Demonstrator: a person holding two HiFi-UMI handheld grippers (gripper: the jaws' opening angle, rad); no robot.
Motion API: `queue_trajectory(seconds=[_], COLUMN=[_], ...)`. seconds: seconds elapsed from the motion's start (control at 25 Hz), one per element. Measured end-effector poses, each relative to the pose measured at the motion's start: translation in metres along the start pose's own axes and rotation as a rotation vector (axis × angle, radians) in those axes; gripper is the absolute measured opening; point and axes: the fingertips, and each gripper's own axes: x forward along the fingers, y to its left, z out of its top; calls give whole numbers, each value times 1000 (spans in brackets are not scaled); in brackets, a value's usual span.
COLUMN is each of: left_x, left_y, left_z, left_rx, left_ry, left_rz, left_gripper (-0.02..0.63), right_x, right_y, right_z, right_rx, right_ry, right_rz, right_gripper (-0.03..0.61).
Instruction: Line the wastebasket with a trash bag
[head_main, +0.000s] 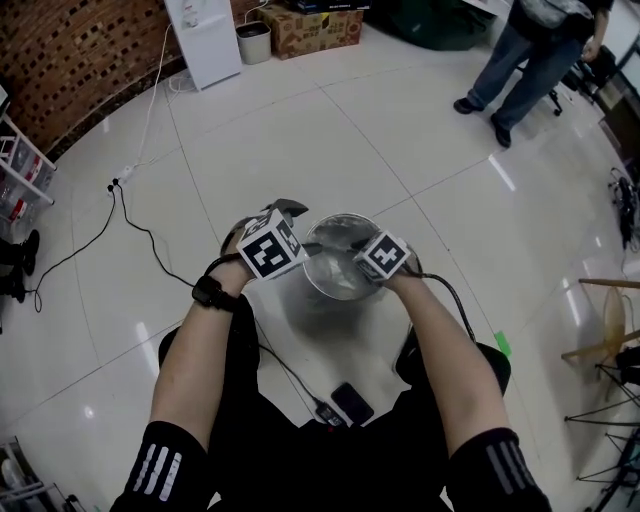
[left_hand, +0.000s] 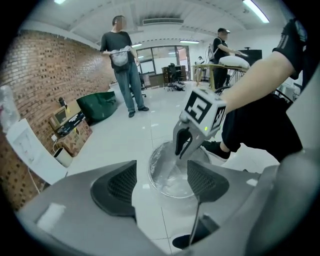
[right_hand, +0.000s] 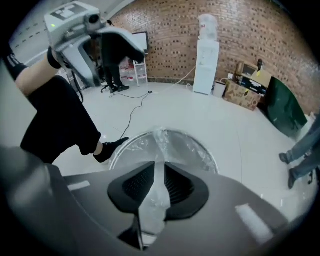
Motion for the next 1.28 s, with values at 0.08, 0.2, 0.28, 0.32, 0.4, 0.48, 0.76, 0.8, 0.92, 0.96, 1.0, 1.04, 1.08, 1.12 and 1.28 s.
queue_trajectory(seconds=[0.08,0.2,0.28,0.32,0.4,0.48,0.76,0.8,0.92,0.96,1.0,1.04,1.08,1.12,1.28], left_x=[0,0,-3,-5,-9,-12,-16,-16,-14,-14,-13,-12,-11,-10,-8], left_y=[4,5,7,10,16,22,29,29,29,29,29,29,28,28,29], left_z=[5,8,10,13,16,16,8,7,5,5,6,8,9,11,11], left_rx=[10,23,29,27,23,18,-1,-1,0,1,1,1,3,6,16], left_ry=[-12,-13,-19,-28,-47,-55,-41,-38,-29,-29,-31,-33,-35,-35,-33], left_rz=[-4,-22,-24,-21,-14,-8,2,1,0,0,0,-1,-3,-4,-6], left_gripper=[313,313,313,313,307,307,307,307,307,307,307,307,307,307,307], right_x=[29,68,88,97,114,132,146,151,163,167,170,173,176,178,174], right_y=[-2,-3,-8,-11,-18,-14,-29,-27,-24,-24,-23,-22,-22,-20,-5], right_z=[-6,-13,-24,-25,-27,-24,-69,-70,-73,-73,-74,-73,-73,-72,-57], right_rx=[49,70,83,84,76,69,42,41,30,26,21,16,11,6,-17], right_ry=[53,114,176,190,220,218,463,465,448,439,429,419,407,395,325], right_rz=[13,14,-2,-6,-17,14,-53,-43,-23,-17,-11,-4,3,13,82], right_gripper=[71,81,128,158,192,249,284,288,292,296,299,301,302,304,302])
